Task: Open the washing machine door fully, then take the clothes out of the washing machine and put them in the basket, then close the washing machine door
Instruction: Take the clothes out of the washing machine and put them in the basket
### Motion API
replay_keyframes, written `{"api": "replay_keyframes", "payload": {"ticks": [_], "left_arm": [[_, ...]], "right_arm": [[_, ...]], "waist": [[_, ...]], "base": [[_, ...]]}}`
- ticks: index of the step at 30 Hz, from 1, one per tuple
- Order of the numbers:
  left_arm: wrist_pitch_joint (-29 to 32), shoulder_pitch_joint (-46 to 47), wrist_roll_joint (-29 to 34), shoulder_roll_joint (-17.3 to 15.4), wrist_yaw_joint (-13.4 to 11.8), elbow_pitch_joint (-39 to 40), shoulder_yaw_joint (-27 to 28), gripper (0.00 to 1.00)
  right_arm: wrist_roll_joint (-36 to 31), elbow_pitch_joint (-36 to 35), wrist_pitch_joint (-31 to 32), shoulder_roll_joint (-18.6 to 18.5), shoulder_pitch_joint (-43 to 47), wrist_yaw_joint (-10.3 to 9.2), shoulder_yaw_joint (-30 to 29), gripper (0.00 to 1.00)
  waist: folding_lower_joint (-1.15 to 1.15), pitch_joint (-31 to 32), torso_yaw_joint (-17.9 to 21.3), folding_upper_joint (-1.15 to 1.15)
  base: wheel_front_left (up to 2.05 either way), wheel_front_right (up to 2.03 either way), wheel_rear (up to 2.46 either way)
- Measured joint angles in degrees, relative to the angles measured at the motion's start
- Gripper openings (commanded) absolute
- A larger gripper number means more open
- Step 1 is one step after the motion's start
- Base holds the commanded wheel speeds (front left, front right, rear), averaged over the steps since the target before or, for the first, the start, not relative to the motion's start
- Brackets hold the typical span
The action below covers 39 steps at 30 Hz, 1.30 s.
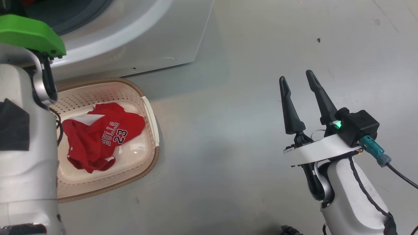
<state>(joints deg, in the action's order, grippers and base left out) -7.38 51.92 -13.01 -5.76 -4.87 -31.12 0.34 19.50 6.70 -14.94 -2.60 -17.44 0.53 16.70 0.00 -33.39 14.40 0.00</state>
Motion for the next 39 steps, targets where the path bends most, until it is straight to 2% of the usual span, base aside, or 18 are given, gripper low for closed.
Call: {"api": "replay_keyframes", "payload": {"ticks": [8, 21, 39], "left_arm": [[-4.7, -7.0, 0.1, 1.6, 0.2, 2.1, -1.3, 0.00], [-6.1, -18.8, 0.2, 2.8, 0.2, 7.7, -3.4, 0.00], [-6.9, -25.1, 0.0, 3.4, 0.5, 21.9, -5.8, 0.00]], "right_arm": [[-2.1, 1.6, 0.0, 0.0, 2.9, 0.56, -1.2, 1.00], [-3.5, 3.3, 0.0, -0.1, 8.6, 0.92, -2.1, 1.00], [-4.7, 3.5, 0.0, -0.1, 13.7, 0.91, -2.9, 1.00]], "waist": [[0.00, 4.8, -2.4, 0.00], [0.00, 13.9, -6.0, 0.00], [0.00, 23.2, -10.0, 0.00]], "base": [[0.00, 0.00, 0.00], [0.00, 0.00, 0.00], [0.00, 0.00, 0.00]]}}
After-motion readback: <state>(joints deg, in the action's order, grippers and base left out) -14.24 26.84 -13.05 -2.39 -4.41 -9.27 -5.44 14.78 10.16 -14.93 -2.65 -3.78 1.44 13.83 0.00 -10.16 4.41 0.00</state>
